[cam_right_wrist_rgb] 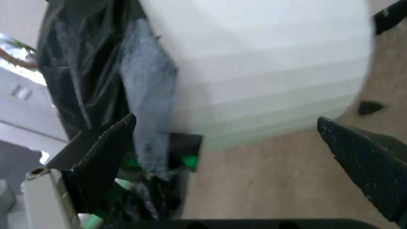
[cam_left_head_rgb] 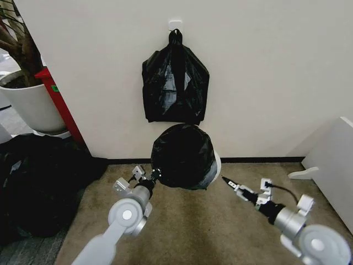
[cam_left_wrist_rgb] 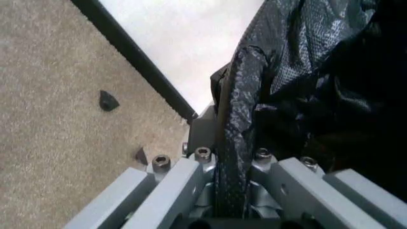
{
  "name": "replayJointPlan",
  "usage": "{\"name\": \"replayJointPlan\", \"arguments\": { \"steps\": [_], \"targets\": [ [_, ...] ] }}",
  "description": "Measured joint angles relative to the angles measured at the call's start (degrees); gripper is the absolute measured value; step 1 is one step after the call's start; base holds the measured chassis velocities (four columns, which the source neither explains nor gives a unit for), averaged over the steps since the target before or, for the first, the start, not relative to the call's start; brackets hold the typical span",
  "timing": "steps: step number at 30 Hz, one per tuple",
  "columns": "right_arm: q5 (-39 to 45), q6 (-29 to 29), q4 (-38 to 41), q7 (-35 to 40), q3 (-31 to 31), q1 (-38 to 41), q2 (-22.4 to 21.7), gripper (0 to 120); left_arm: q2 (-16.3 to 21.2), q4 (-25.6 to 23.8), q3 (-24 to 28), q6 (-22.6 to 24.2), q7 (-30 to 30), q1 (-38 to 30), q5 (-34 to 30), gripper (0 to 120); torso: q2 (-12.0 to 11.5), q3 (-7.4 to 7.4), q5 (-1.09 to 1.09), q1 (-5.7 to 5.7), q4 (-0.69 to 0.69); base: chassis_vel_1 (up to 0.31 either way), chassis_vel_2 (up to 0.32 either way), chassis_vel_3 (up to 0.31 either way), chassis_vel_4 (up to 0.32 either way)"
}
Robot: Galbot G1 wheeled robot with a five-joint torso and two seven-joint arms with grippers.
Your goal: Place the garbage bag over the trash bin.
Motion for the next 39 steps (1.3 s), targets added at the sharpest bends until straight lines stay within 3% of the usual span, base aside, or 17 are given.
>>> {"name": "replayJointPlan", "arguments": {
  "steps": [11, 20, 25, 34, 39],
  "targets": [
    [-5.76, -0.23, 1.93, 1.70, -3.80, 1.51, 2.96, 100, 0.88, -0.53, 0.46, 0.06, -0.14, -0.16, 0.17, 1, 0.00, 0.00, -0.01, 0.00, 0.00, 0.000, 0.000, 0.000, 0.000],
    [-8.81, -0.48, -4.30, 3.49, -5.71, 4.75, 1.89, 100, 1.79, -1.73, 0.55, 0.24, 0.26, -0.08, -0.02, 1, 0.00, 0.01, 0.00, 0.00, 0.01, 0.000, 0.000, 0.000, 0.000],
    [-12.22, 1.23, -9.58, 1.13, -5.52, 4.44, 0.38, 100, 2.33, -2.73, 0.51, 0.64, 0.16, -0.60, -1.28, 1, 0.00, 0.01, 0.03, 0.00, -0.01, 0.000, 0.000, 0.000, 0.000],
    [-14.84, 4.00, -7.53, -2.16, -4.57, 2.42, 0.34, 100, 2.06, -2.84, 1.22, 1.76, -0.85, -0.60, -1.07, 1, 0.00, 0.01, 0.00, 0.00, 0.00, 0.000, 0.000, 0.000, 0.000],
    [-22.35, 9.38, -6.42, -10.10, -3.48, -1.70, 0.26, 100, 2.04, -2.36, 1.35, 1.94, -2.09, -0.97, 1.63, 1, 0.00, 0.01, 0.00, 0.00, 0.00, 0.000, 0.000, 0.000, 0.000]
  ]
}}
